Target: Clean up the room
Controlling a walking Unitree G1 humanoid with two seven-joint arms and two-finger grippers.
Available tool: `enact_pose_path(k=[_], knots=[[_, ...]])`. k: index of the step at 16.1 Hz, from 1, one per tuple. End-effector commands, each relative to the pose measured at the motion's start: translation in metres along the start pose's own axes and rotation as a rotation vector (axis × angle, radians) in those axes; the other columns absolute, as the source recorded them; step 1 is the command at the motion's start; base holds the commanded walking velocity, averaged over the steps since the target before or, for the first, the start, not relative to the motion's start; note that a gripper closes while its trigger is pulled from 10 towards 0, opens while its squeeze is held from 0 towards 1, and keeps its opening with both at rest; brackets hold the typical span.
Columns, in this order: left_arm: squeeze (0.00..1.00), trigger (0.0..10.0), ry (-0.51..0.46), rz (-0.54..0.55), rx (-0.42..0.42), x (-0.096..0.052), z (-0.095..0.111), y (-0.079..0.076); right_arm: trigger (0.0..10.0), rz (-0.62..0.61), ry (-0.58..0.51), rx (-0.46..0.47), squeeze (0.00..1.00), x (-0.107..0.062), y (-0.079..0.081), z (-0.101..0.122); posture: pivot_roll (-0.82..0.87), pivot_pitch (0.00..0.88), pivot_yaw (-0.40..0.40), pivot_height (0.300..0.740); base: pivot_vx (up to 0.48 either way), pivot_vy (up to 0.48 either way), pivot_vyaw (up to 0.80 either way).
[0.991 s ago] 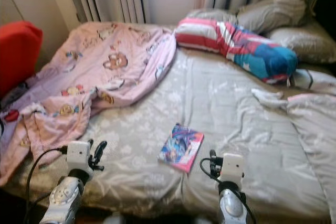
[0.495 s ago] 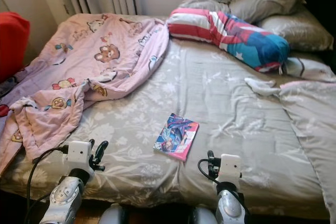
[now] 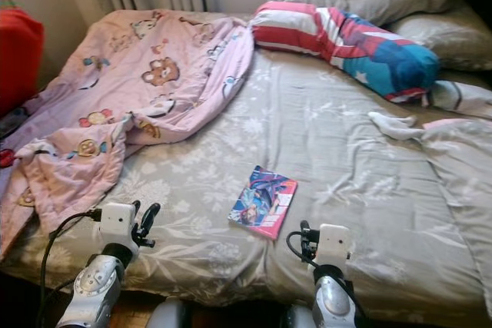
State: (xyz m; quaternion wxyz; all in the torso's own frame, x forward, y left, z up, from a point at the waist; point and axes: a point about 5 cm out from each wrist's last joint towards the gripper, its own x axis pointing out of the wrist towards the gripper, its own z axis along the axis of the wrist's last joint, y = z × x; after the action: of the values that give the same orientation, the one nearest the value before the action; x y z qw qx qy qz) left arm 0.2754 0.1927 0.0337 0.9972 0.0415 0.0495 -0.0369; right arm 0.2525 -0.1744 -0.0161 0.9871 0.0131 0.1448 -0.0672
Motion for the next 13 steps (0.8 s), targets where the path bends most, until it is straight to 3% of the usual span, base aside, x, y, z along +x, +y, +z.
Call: enact_pose_path(k=[1, 10, 13], knots=[[0.0, 10.0, 0.023, 0.006, 0.0, -0.004, -0.0045, 0.0027, 10.0, 0.003, 0.008, 0.005, 0.0, -0.0021, 0.0016, -0.003, 0.15, 0.11, 0.026, 0.642, 0.0, 0.0, 0.0], [0.0, 10.0, 0.023, 0.011, -0.015, -0.0047, -0.0033, 0.0025, 10.0, 0.022, 0.048, 0.0, 0.0, -0.0021, 0.0059, -0.0069, 0.14, 0.123, 0.026, 0.629, 0.0, 0.0, 0.0], [0.0, 10.0, 0.03, 0.013, -0.013, -0.0057, -0.0046, 0.0025, 10.0, -0.001, 0.03, 0.061, 0.0, 0.0, 0.0052, -0.0029, 0.14, 0.126, 0.027, 0.615, 0.0, 0.0, 0.0]])
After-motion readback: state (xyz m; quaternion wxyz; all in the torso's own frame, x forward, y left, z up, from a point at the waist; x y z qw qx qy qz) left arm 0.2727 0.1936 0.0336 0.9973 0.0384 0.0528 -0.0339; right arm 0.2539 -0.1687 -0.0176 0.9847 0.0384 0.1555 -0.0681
